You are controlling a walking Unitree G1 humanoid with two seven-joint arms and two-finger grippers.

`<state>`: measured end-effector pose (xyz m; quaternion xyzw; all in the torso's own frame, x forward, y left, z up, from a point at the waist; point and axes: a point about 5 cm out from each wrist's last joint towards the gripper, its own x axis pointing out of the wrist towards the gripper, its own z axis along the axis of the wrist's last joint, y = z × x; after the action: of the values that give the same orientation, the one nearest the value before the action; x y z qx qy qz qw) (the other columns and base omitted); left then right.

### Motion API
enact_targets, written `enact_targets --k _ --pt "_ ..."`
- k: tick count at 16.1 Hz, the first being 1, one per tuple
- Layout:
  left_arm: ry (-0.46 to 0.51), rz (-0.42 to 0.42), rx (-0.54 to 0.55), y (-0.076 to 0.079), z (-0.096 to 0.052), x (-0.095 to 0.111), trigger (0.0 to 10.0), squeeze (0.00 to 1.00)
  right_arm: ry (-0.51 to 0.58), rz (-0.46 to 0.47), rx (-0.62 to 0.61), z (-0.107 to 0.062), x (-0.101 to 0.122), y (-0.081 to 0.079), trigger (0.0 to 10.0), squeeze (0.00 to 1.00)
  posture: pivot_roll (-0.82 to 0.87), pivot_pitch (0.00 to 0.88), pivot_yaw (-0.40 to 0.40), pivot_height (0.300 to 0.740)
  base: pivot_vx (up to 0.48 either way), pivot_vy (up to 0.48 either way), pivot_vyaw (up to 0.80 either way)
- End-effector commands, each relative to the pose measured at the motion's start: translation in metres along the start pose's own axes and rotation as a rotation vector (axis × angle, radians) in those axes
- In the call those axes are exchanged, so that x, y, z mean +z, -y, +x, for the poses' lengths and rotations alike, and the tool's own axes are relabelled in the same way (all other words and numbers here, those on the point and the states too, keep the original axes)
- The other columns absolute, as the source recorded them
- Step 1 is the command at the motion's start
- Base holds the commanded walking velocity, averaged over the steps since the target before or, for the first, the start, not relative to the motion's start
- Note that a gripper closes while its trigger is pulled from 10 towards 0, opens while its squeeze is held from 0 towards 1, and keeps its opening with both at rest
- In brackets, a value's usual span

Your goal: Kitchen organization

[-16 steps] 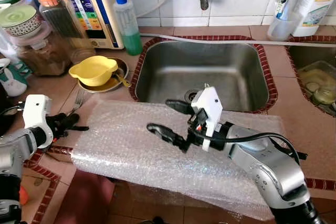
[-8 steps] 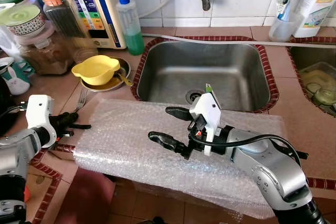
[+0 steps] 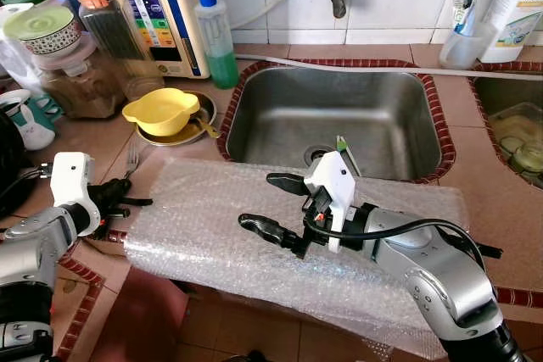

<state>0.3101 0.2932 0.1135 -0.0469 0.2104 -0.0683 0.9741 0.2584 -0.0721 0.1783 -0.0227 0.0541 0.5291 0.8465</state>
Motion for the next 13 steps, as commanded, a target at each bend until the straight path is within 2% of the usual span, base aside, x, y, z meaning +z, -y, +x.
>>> enact_targets --k 1,2,5,8,13 --pt "-0.058 -0.022 -0.018 0.008 0.006 -0.019 0.0 0.0 0.007 -0.007 0.015 0.002 0.001 -0.003 10.0 0.0 -0.22 0.133 0.123 0.74 0.0 0.0 0.0" --pt "-0.044 -0.02 -0.015 0.008 0.006 -0.017 0.0 0.0 0.007 -0.007 0.014 0.001 0.001 -0.003 10.0 0.0 -0.22 0.133 0.123 0.74 0.0 0.0 0.0" --pt "0.092 -0.032 0.049 0.001 0.007 0.004 0.0 0.0 0.014 -0.006 0.0 0.001 0.001 -0.002 10.0 0.0 -0.22 0.134 0.125 0.74 0.0 0.0 0.0" --pt "0.187 -0.036 0.07 -0.002 0.003 0.016 0.0 0.0 0.018 -0.006 -0.006 0.001 0.001 -0.001 10.0 0.0 -0.22 0.131 0.126 0.74 0.0 0.0 0.0" --pt "0.208 -0.038 0.112 -0.009 0.0 0.017 0.0 0.0 0.021 -0.009 -0.009 0.001 0.001 0.001 10.0 0.0 -0.21 0.129 0.119 0.74 0.0 0.0 0.0"
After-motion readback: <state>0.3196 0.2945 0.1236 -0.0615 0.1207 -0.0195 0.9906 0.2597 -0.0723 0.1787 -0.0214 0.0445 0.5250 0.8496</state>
